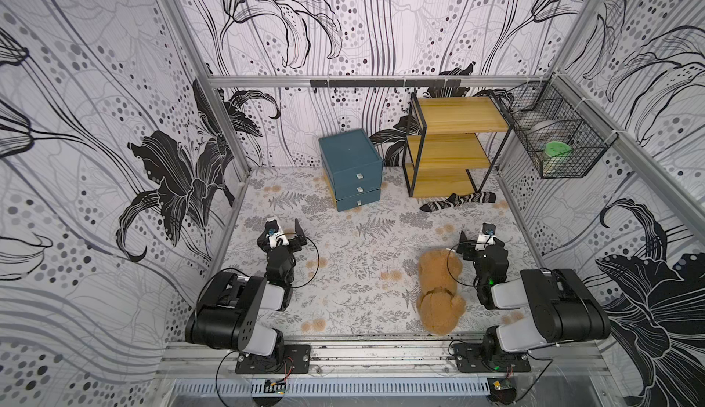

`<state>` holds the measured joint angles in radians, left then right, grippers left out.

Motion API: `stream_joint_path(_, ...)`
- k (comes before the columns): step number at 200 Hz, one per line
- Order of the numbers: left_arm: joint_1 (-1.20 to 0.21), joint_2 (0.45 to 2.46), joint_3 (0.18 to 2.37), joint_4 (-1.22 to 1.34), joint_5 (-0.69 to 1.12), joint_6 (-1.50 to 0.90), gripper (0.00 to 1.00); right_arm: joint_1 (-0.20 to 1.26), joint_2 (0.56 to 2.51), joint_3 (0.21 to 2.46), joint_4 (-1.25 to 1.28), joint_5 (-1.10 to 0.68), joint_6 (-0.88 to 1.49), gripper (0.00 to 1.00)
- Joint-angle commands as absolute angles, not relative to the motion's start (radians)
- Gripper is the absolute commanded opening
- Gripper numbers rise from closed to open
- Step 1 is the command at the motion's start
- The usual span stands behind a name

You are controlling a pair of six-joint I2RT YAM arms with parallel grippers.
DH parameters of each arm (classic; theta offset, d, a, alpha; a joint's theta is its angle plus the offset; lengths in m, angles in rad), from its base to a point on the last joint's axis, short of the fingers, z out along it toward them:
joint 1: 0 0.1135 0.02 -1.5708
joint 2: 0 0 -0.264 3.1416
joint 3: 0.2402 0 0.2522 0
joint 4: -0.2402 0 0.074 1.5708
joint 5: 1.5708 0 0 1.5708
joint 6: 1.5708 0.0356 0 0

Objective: Place the brooch boxes into the drawer by color
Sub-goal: Reset both arms

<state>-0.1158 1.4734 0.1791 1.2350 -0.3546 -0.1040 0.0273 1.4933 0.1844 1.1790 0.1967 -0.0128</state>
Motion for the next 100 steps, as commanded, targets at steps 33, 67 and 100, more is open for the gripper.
stream_joint_path(33, -0.109, 1.477, 0.190, 1.270, -0.342, -0.114, 0.98, 0.021, 1.502, 0.216, 1.191, 0.192, -0.017, 0.96)
stream_joint_path(67, -0.109, 1.477, 0.189, 1.265, -0.342, -0.114, 0.98, 0.021, 1.502, 0.217, 1.191, 0.197, -0.023, 0.96)
stream_joint_path(100, -0.109, 1.476, 0.189, 1.266, -0.343, -0.114, 0.98, 0.022, 1.502, 0.217, 1.191, 0.199, -0.023, 0.96)
